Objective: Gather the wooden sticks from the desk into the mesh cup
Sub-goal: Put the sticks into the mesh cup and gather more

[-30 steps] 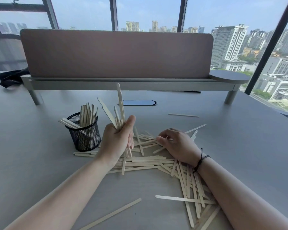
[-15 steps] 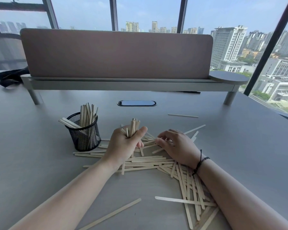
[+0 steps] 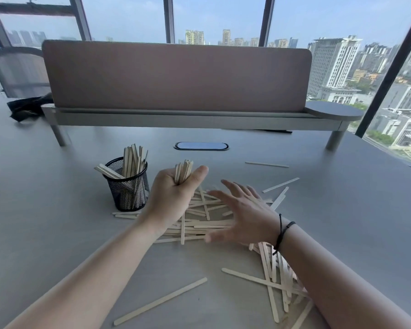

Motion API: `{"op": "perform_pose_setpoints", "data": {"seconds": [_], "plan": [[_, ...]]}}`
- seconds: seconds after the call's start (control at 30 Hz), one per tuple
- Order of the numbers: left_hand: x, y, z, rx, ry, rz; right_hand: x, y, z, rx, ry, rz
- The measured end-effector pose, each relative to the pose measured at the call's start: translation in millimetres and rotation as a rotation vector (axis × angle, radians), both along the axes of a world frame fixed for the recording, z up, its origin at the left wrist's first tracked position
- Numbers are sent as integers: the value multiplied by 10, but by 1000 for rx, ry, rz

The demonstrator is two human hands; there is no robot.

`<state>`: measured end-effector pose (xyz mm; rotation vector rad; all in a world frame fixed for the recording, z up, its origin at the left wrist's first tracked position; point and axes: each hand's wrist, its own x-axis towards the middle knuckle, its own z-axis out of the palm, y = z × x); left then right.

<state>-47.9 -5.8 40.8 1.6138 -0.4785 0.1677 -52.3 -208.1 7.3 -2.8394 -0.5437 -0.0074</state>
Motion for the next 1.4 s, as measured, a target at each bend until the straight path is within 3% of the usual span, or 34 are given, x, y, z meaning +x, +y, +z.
{"op": "perform_pose_setpoints", "data": {"seconds": [0.17,0.3,0.4,0.57,0.7,0.83,1.03,1.4], "plan": [[-125,272,21,518,-164,-192,41,258,-119,-56,57,71],[-333,361,124,1175,-21,-329,146,249,-160,0,-22,48],[-420,311,123,1370,74,-426,201,183,-164,58,4,18],[-426,255,114,1308,126,-468,223,130,-209,112,-23,32],[-328,303,39,1178,99,-366,188,133,-217,91,-50,26],[-164,341,-169,1119,-84,-165,156,171,-197,0,-75,36],[-107,252,-419,1017,-320,60,213,171,-235,53,-85,31],[-70,292,-483,983,-370,220,153,227,-135,-59,-126,-27]]}}
